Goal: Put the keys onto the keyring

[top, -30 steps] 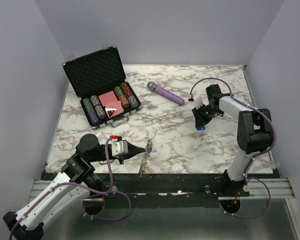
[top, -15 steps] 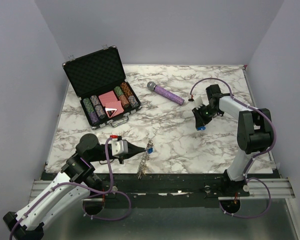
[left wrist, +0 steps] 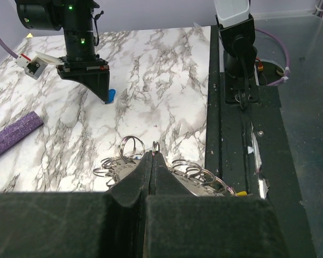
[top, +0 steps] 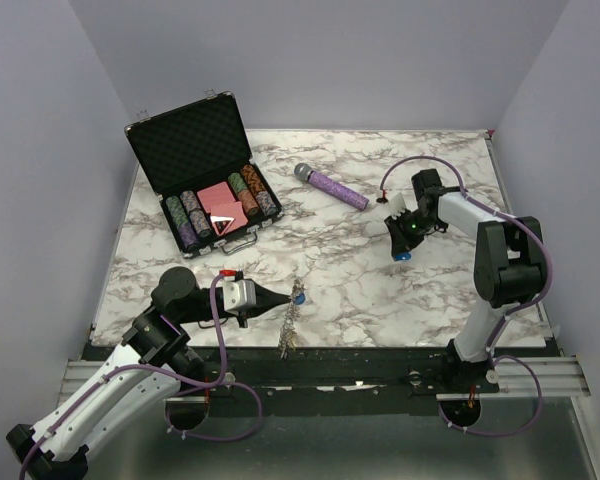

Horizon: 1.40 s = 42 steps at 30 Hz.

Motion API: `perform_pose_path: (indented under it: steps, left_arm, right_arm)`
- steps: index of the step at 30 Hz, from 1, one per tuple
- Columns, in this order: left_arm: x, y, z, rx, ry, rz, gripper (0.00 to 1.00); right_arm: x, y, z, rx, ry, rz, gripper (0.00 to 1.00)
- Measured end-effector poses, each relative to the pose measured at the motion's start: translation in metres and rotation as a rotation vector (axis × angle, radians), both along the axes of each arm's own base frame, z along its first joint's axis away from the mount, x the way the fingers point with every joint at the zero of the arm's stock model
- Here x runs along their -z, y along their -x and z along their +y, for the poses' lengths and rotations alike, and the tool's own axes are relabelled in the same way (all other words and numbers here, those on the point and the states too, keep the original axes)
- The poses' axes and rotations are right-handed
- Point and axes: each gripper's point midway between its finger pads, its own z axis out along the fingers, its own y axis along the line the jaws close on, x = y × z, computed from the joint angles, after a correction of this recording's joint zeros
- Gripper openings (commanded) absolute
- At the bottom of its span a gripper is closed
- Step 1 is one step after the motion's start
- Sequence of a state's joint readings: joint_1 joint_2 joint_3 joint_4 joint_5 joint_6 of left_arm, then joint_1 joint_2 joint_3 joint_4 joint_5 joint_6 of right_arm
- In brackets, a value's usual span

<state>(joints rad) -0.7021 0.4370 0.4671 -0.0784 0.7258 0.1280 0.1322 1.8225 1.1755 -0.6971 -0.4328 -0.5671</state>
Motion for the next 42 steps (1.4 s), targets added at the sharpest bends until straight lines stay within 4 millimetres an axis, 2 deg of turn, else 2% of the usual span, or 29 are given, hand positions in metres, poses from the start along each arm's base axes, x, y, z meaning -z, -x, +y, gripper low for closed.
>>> perform_pose_path:
  steps: [21, 34, 42]
  left_arm:
    - [-0.0001, 0.0000, 0.0000, 0.000, 0.000, 0.000, 0.00]
    - [0.0000, -0.0002, 0.0001, -0.001, 0.000, 0.000, 0.00]
    - [0.0002, -0.0003, 0.0000, -0.001, -0.001, 0.001, 0.00]
  right_arm:
    - [0.0013, -0.0018, 0.0024, -0.001, 0.000, 0.004, 0.10]
    - [0.0013, -0.0026, 0.0026, 0.004, 0.000, 0.006, 0.21]
    - [0.0007, -0.0036, 0.0027, 0.005, 0.000, 0.004, 0.22]
